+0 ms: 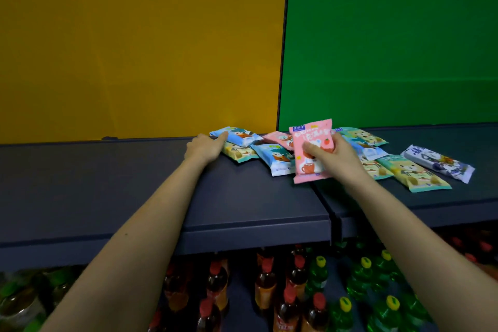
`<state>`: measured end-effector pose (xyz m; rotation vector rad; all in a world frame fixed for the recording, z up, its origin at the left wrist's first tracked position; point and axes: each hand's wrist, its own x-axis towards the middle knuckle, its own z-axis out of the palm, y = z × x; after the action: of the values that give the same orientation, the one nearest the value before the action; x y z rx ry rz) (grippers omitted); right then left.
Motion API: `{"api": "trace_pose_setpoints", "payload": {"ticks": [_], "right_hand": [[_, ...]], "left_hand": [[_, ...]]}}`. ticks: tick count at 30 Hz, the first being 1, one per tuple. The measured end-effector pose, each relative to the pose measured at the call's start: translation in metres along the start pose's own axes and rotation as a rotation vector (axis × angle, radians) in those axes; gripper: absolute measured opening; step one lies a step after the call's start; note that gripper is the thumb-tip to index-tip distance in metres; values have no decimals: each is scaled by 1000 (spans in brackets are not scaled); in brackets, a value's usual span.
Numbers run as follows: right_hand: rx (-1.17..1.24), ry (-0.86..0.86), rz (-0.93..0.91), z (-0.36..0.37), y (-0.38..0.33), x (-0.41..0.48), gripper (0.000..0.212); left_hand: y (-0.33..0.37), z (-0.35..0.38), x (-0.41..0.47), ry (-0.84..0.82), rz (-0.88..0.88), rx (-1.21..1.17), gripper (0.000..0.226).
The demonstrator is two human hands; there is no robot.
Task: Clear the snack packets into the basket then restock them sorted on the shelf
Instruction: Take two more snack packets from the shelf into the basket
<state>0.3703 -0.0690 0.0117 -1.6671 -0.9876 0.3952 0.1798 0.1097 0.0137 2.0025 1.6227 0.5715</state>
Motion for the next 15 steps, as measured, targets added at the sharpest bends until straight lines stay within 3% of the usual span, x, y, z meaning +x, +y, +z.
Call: {"api": "trace_pose_setpoints", "payload": {"ticks": [6,15], "right_hand": [[-73,84,-38,14,12,7,37],[-136,65,-97,15,13,4,31]], "left_hand": [[14,13,30,-20,-60,-28,102],[23,34,60,41,-62,-398,90]]}}
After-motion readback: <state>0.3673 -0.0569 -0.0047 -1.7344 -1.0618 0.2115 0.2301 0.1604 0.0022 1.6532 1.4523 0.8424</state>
